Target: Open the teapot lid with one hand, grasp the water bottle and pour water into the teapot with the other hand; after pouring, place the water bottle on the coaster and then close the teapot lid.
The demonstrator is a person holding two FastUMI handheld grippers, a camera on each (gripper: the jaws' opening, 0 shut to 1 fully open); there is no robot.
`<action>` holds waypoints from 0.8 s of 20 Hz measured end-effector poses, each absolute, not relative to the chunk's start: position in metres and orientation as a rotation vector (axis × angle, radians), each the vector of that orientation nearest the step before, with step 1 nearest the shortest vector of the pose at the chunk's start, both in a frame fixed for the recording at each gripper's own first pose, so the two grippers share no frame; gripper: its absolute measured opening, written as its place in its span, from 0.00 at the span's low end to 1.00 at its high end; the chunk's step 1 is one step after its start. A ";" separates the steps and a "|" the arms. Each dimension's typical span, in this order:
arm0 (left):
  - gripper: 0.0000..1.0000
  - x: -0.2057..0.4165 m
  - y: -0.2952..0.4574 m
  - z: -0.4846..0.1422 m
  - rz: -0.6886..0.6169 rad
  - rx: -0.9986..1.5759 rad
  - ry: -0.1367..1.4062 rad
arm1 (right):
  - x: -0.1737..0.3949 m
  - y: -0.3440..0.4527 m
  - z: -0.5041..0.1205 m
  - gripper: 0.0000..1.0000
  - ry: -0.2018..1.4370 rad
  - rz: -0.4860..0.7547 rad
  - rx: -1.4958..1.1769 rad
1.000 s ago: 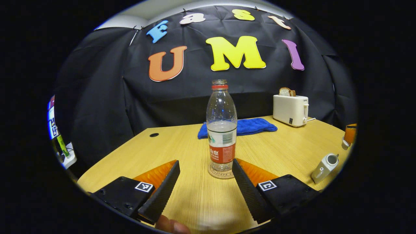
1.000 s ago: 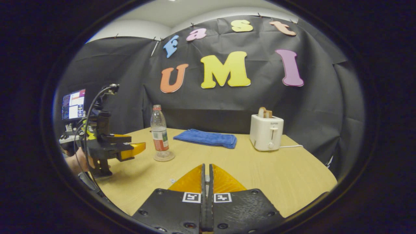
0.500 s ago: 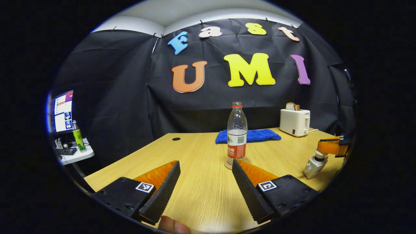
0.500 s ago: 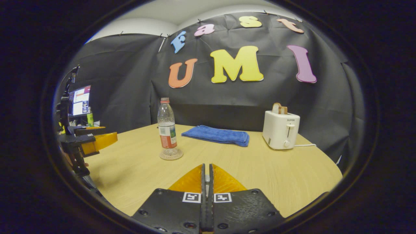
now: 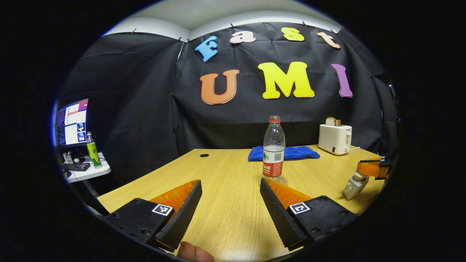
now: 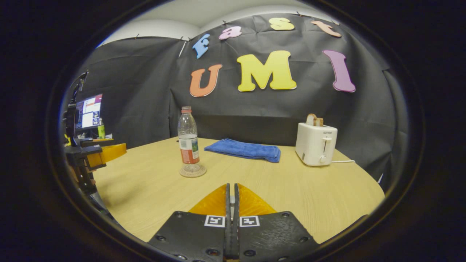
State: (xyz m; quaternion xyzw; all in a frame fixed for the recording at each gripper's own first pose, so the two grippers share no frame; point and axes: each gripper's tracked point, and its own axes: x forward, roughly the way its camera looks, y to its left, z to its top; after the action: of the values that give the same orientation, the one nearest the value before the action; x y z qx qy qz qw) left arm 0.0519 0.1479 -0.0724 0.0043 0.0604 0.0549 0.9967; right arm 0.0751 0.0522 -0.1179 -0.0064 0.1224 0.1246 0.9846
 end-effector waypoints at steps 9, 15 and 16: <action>1.00 0.049 0.138 -0.064 0.096 0.015 0.098 | 0.071 0.049 -0.127 0.00 0.257 0.240 -0.011; 1.00 0.040 0.121 -0.046 0.076 0.007 0.073 | 0.069 0.047 -0.114 0.08 0.227 0.233 0.013; 1.00 0.039 0.118 -0.040 0.073 0.006 0.066 | 0.068 0.045 -0.110 0.23 0.215 0.227 0.020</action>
State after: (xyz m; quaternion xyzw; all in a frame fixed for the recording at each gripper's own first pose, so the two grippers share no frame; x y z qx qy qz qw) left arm 0.0387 0.1177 -0.0404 0.0031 0.0328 0.0364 0.9988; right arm 0.0681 0.0449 -0.1097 0.0102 0.1069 0.1128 0.9878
